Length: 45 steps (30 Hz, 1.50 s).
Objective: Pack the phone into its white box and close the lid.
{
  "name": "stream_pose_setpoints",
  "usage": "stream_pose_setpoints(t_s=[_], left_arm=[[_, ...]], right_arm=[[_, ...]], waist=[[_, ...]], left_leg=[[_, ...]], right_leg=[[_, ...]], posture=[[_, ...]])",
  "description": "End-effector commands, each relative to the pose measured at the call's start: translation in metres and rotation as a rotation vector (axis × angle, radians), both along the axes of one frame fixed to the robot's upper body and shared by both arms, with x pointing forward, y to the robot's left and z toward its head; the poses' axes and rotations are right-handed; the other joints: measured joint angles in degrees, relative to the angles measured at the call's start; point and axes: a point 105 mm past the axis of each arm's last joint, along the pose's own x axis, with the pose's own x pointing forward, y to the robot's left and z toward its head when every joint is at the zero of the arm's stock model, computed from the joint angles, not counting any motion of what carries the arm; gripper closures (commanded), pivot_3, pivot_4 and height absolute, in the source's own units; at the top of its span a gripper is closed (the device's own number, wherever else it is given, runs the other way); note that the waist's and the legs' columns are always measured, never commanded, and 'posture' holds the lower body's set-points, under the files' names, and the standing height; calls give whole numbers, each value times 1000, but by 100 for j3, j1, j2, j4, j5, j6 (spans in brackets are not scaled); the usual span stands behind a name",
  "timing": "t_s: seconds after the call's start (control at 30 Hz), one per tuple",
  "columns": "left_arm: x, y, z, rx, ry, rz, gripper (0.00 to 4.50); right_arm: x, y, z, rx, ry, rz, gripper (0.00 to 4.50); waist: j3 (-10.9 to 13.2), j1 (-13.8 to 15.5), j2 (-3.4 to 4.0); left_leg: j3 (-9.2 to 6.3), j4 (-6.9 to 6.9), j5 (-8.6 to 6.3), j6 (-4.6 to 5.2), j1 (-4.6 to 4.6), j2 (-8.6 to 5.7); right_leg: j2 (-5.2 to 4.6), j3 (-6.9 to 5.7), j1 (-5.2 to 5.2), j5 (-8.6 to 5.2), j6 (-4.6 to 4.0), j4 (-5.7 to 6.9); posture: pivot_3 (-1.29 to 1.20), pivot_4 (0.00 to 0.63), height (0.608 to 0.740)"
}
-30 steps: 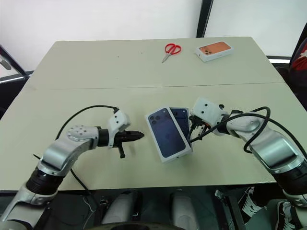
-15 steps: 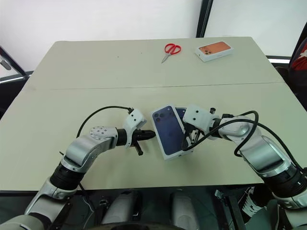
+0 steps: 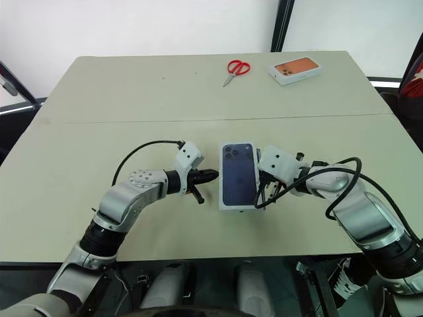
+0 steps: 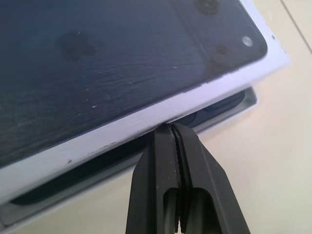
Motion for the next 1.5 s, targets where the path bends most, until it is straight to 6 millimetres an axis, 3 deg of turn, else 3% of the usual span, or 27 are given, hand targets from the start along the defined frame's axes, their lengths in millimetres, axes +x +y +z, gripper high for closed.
stream_pose_setpoints(t_s=[0.03, 0.43, 1.5], left_arm=[[-7, -18, 22, -63, -74, -80, 4500], [-12, -30, 20, -50, -69, -130, 4500], [-6, -24, 13, -34, -49, -92, 4500]], right_arm=[[-4, 10, 14, 25, -54, 43, 4441], [-3, 1, 13, 21, -55, 1, 4441], [-3, 2, 6, 33, -45, -19, 4441]], waist=[[0, -1, 0], [0, -1, 0], [0, -3, 0]], left_leg=[[0, 0, 0, 0, 0, 0], [0, 0, 0, 0, 0, -1], [0, 1, 0, 0, 1, -1]], right_leg=[[0, 0, 0, 0, 0, 0], [1, -1, 0, 0, 0, 0], [1, 0, 1, 0, 0, 1]], posture=[[0, 150, 740], [0, 150, 740], [0, 150, 740]])
